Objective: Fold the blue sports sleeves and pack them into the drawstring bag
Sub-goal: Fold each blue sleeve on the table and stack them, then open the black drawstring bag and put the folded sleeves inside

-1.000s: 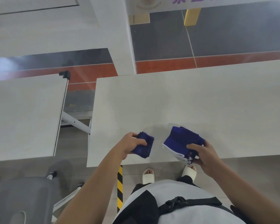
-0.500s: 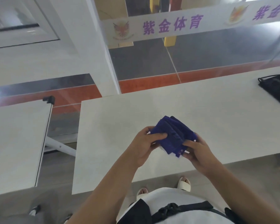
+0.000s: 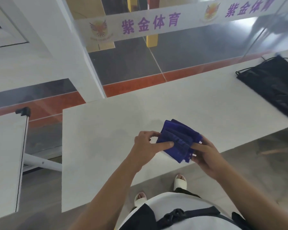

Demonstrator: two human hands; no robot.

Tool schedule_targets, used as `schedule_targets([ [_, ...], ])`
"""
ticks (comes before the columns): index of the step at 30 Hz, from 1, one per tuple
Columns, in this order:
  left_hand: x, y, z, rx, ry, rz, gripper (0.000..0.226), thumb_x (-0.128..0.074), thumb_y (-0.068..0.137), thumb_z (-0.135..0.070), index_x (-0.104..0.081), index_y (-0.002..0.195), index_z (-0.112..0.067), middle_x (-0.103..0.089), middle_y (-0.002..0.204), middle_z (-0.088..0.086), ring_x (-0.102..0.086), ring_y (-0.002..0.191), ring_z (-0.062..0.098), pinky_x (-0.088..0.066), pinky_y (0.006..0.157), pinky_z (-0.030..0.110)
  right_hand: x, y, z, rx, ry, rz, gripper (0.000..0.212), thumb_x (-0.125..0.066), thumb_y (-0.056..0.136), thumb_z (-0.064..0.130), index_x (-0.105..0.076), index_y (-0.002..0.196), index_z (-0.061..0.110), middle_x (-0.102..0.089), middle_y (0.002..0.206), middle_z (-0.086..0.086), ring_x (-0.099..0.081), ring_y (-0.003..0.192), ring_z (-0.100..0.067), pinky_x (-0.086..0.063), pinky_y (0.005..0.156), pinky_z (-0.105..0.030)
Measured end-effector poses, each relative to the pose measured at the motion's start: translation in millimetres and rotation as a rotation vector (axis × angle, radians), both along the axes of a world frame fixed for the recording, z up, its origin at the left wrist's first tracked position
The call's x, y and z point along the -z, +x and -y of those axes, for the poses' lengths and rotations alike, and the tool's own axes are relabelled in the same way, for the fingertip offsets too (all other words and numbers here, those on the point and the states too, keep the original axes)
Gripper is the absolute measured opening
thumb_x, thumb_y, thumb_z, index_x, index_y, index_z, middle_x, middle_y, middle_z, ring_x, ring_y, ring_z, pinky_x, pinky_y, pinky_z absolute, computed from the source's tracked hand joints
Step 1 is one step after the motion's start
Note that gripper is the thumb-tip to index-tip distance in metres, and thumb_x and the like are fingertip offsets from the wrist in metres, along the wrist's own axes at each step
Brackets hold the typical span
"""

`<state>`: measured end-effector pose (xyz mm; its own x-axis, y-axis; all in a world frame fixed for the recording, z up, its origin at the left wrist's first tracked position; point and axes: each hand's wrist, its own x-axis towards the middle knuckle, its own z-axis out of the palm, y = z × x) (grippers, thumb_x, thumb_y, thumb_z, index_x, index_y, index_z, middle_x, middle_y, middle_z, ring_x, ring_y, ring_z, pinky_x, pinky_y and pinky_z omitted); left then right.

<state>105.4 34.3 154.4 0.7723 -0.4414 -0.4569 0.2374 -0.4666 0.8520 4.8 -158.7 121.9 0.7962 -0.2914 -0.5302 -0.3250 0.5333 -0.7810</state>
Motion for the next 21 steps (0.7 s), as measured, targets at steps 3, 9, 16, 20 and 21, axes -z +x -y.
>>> schedule_targets([
  [3,3,5,1,0.141,-0.029,-0.038,0.083,-0.085,0.067,-0.053,-0.038,0.135,-0.045,-0.035,0.138,-0.013,-0.037,0.128,0.011,-0.041,0.098,0.03,-6,-13,5,-0.062,0.007,-0.006,0.046,-0.055,0.086,-0.009,-0.06,0.129,0.006,-0.065,0.127,-0.024,-0.067,0.1,-0.035,-0.061,0.072,-0.037],
  [9,11,0,13,0.399,-0.269,-0.355,0.09,-0.077,0.085,-0.015,-0.02,0.149,-0.043,-0.056,0.137,0.001,-0.06,0.12,0.018,-0.056,0.089,0.021,-18,-39,11,-0.12,0.032,-0.012,0.052,-0.068,0.071,-0.005,-0.068,0.121,0.01,-0.069,0.121,-0.02,-0.064,0.105,-0.037,-0.059,0.078,-0.038],
  [16,20,-21,48,0.318,-0.293,-0.355,0.1,-0.086,0.069,-0.021,-0.027,0.145,-0.049,-0.063,0.13,0.007,-0.068,0.111,0.021,-0.057,0.084,0.027,-21,-71,37,-0.097,0.11,0.019,0.058,-0.07,0.075,0.025,-0.06,0.131,0.013,-0.07,0.117,-0.011,-0.069,0.092,-0.023,-0.058,0.072,-0.031],
  [20,19,-43,89,0.274,-0.25,-0.325,0.1,-0.09,0.068,-0.018,-0.03,0.142,-0.046,-0.062,0.13,0.005,-0.068,0.11,0.022,-0.06,0.083,0.033,-23,-84,61,-0.131,-0.035,-0.015,0.108,-0.09,0.049,0.038,-0.037,0.142,0.032,-0.065,0.129,-0.002,-0.072,0.101,-0.015,-0.057,0.077,-0.024],
  [21,18,-48,103,0.261,-0.241,-0.319,0.097,-0.09,0.071,-0.016,-0.031,0.142,-0.046,-0.062,0.13,0.004,-0.068,0.109,0.022,-0.06,0.082,0.033,-25,-88,71,-0.133,-0.065,-0.006,0.112,-0.089,0.05,0.033,-0.03,0.145,0.037,-0.063,0.13,0.0,-0.071,0.103,-0.013,-0.057,0.08,-0.024],
])
